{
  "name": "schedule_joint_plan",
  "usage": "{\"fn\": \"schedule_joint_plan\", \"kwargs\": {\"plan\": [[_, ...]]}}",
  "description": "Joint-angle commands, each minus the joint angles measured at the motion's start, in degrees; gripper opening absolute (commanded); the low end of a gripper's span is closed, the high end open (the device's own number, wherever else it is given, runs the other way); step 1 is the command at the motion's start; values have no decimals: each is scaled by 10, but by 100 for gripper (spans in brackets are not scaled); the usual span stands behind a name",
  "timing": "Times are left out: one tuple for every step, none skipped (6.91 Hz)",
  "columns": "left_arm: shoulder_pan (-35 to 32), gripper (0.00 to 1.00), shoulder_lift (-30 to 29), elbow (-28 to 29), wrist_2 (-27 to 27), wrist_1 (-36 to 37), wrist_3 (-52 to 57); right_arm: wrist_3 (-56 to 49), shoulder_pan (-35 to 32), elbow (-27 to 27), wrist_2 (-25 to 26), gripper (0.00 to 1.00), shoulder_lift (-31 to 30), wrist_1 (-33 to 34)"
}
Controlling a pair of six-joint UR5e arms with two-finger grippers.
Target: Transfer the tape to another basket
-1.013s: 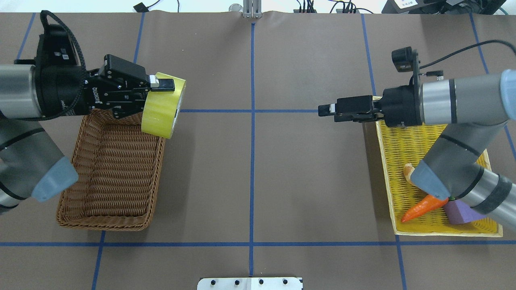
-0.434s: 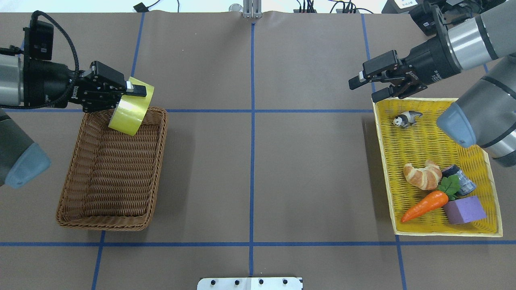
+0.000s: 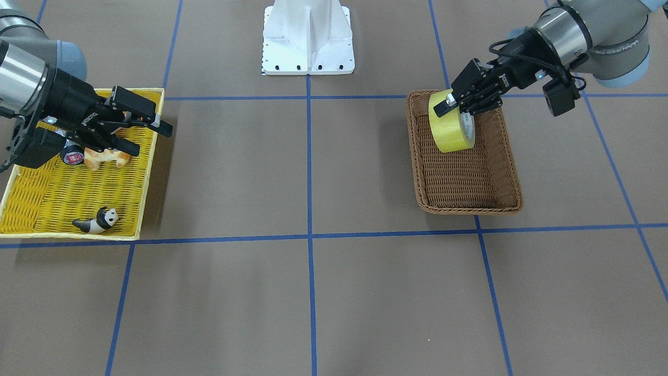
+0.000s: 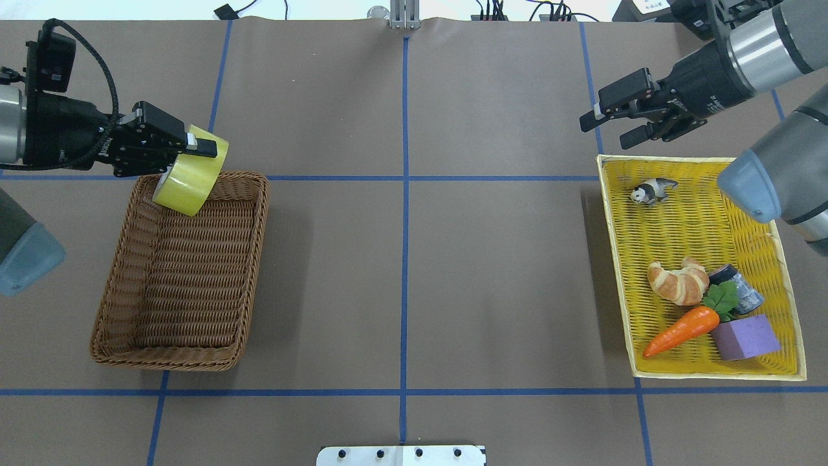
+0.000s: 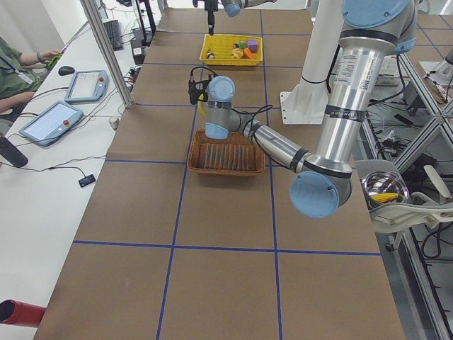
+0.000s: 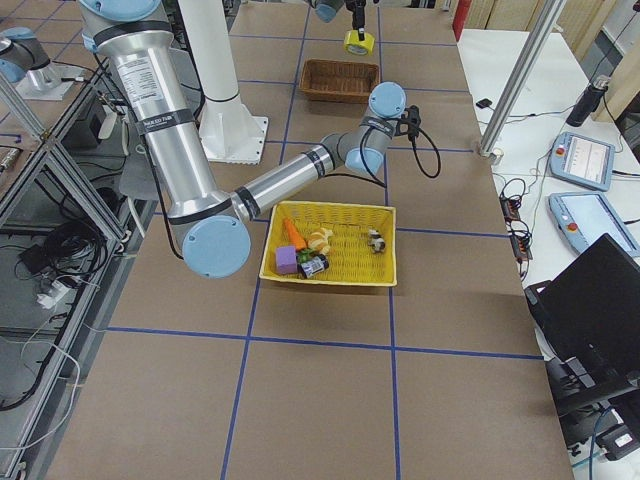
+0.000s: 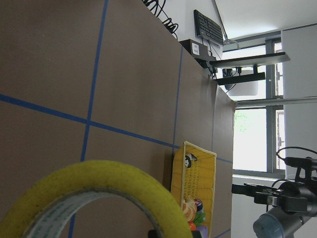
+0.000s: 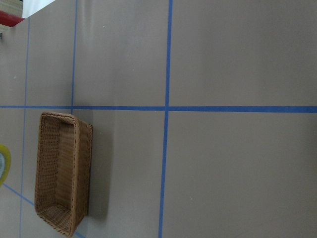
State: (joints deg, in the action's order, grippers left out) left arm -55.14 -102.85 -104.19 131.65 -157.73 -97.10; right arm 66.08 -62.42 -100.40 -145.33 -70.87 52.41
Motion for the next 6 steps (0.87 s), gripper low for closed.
{"fn": "schedule_joint_plan", "kwargs": {"plan": [[-17, 0, 2, -2, 15, 47, 74, -77, -20, -23, 137, 100, -13, 9], [-18, 0, 2, -4, 15, 89, 134, -190, -36, -23, 157, 100, -38, 30], [-27, 0, 3, -5, 15, 123, 175, -288, -59, -30, 166, 100, -39, 100], [-28, 0, 6, -7, 14, 158, 216, -385, -80, -30, 167, 100, -39, 163], [-26, 0, 7, -21, 13, 215, 266, -468, -101, -34, 167, 100, -39, 233], [-25, 0, 7, -54, 12, 297, 318, -527, -118, -44, 166, 100, -39, 297]]}}
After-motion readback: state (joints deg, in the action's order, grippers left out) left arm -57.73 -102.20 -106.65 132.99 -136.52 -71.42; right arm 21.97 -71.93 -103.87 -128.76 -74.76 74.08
